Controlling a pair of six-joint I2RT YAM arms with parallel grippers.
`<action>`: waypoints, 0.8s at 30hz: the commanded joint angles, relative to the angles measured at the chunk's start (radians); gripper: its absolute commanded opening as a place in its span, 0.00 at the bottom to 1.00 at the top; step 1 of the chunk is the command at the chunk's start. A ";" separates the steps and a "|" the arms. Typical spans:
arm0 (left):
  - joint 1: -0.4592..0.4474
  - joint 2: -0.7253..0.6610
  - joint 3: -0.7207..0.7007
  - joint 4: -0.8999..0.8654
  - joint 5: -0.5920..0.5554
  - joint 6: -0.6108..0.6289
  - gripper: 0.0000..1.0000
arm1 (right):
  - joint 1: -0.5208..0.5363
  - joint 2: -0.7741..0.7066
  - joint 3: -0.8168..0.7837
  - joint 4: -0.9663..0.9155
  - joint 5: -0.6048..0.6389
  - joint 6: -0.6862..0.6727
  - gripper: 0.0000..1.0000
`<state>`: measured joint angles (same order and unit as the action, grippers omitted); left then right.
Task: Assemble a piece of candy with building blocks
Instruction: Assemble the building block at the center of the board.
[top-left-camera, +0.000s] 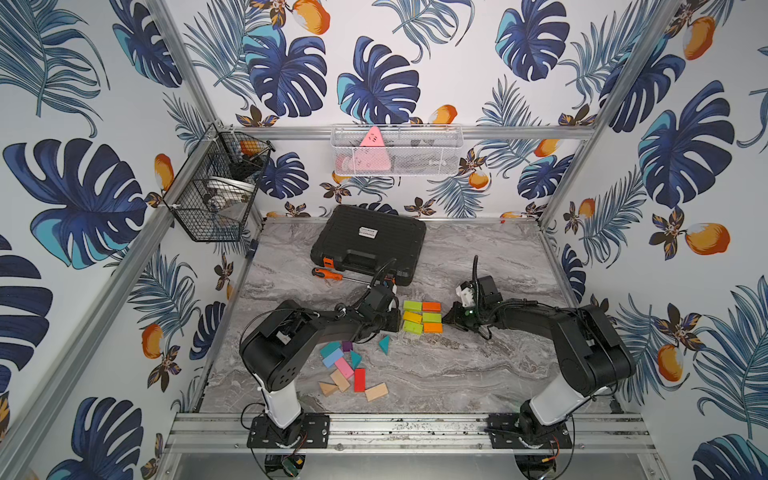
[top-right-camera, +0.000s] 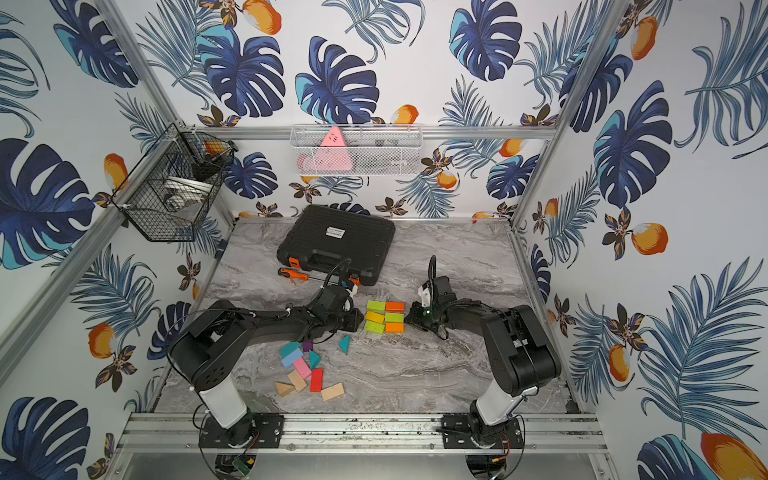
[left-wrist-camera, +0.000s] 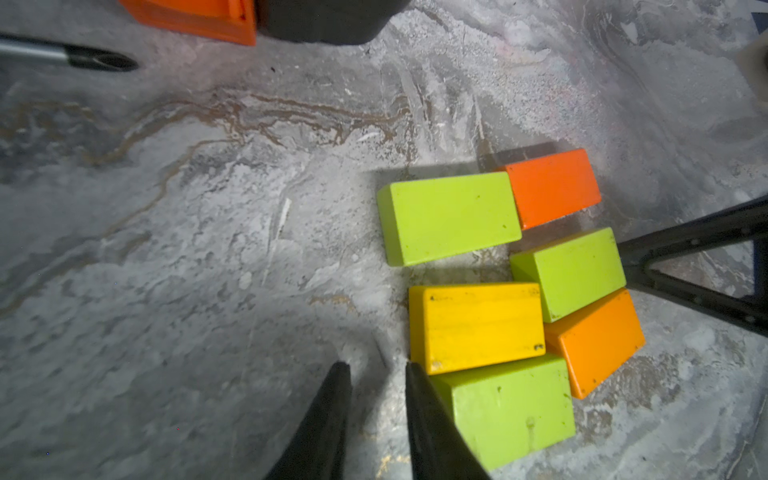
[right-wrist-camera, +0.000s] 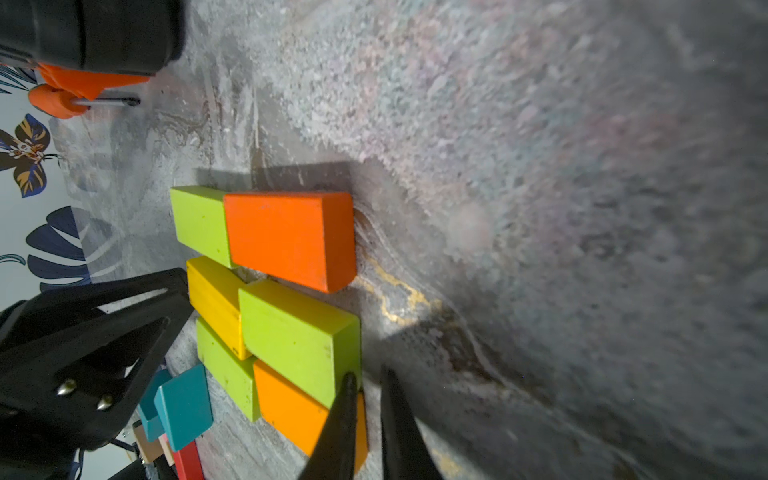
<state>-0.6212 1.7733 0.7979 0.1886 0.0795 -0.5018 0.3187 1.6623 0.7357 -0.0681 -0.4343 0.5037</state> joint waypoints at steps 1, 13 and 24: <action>-0.002 0.009 -0.026 -0.242 0.013 -0.017 0.30 | 0.003 0.013 -0.002 -0.075 0.032 -0.010 0.16; -0.003 -0.009 -0.063 -0.204 0.029 -0.027 0.30 | 0.005 0.020 -0.004 -0.066 0.028 -0.008 0.16; -0.004 -0.002 -0.075 -0.182 0.045 -0.039 0.30 | 0.011 0.026 -0.004 -0.058 0.023 -0.009 0.16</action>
<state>-0.6220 1.7504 0.7410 0.2428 0.0986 -0.5213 0.3264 1.6745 0.7376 -0.0483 -0.4519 0.5037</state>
